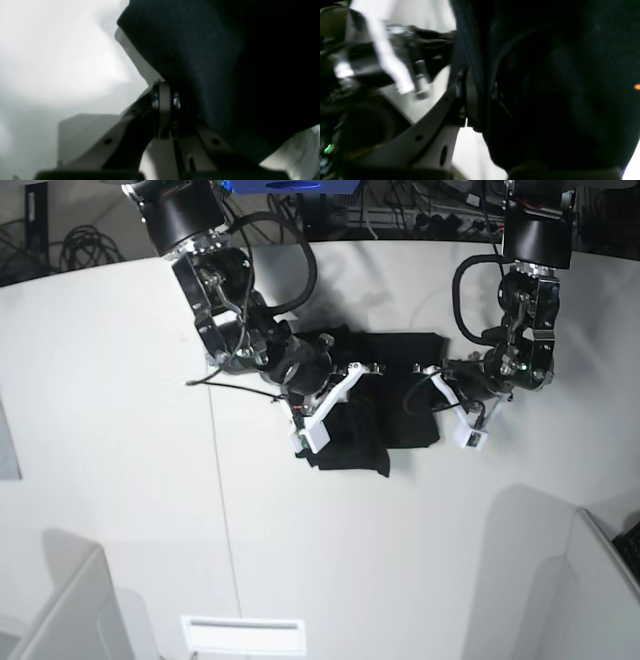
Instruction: Fold the T-shirt properly
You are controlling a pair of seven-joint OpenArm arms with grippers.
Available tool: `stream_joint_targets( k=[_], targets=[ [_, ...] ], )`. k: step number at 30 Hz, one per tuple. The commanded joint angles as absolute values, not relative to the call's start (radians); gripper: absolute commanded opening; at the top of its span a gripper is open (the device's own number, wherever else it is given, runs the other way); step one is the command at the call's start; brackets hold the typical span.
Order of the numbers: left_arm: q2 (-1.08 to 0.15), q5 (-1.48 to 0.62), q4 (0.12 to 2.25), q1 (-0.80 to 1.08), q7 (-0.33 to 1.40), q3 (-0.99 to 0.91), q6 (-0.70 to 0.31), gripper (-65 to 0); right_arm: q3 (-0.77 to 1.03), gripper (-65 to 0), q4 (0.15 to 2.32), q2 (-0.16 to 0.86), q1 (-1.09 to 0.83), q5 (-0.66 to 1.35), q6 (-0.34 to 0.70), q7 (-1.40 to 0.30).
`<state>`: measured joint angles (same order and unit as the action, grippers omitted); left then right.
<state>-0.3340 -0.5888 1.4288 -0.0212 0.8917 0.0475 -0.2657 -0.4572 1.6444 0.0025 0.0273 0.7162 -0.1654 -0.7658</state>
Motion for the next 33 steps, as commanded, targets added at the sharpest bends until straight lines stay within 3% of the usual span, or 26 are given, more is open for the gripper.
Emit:
stream_joint_targets(
  k=[1,9,18,25,31,33],
  targets=[
    [-0.357,-0.565,1.435,-0.005,0.937,0.047,-0.260,-65.0,-0.469,-65.0,1.646,-0.005,0.056,0.730,-0.157,-0.720],
    [-0.375,-0.565,1.575,0.082,0.937,-0.018,-0.260,-65.0,-0.575,-65.0,1.569,-0.054,0.110,0.731,-0.159,-0.664],
    [-0.374,-0.568,1.725,0.262,0.998,-0.354,-0.268,-65.0,-0.556,-65.0,1.451,-0.062,0.133,0.733,-0.159,-0.656],
    [-0.372,-0.568,1.781,0.377,1.000,-0.579,-0.406,-65.0,-0.507,-65.0,1.448,-0.091,0.128,0.733,-0.159,-0.656],
    [-0.372,-0.568,1.779,0.415,1.000,-0.638,-0.412,-65.0,-0.509,-64.7,1.432,-0.093,0.130,0.733,-0.160,-0.656],
    [-0.371,-0.568,1.779,0.415,1.000,-0.638,-0.412,-65.0,-0.507,-55.1,1.417,-0.105,0.130,0.733,-0.160,-0.656]
  ],
)
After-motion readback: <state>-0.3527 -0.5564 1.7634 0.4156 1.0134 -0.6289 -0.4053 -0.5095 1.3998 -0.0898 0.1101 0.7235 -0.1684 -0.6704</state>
